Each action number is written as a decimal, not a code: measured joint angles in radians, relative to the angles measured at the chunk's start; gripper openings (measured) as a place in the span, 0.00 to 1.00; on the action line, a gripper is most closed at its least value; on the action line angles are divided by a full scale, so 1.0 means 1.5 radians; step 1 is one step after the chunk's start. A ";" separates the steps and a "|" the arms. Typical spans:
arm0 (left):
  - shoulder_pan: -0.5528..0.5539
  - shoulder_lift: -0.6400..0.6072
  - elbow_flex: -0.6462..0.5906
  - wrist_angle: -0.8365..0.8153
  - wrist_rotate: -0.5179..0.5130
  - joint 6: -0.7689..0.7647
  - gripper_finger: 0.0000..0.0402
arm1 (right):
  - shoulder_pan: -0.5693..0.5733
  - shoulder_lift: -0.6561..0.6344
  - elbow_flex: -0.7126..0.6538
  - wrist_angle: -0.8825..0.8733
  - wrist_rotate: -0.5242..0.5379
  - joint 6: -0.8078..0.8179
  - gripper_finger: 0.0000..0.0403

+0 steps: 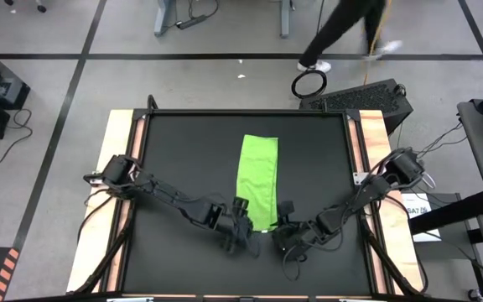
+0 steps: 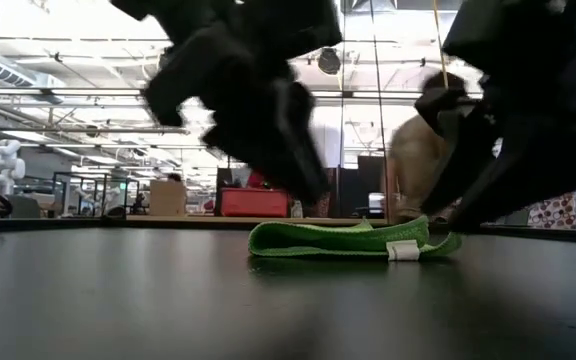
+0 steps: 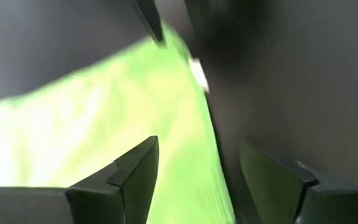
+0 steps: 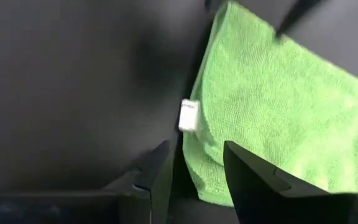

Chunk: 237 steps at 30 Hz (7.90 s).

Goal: Roll towel
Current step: Fold green microfiber towel

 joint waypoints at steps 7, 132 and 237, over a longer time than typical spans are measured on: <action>-0.072 -0.003 0.000 -0.040 0.015 -0.003 0.57 | -0.008 0.021 0.000 0.010 0.015 0.006 0.33; 0.001 0.061 -0.032 0.052 -0.010 0.193 0.01 | -0.039 -0.071 0.000 -0.217 -0.144 0.021 0.34; -0.015 0.045 -0.032 -0.048 0.074 0.208 0.01 | -0.190 0.017 0.038 -0.165 -0.047 -0.342 0.08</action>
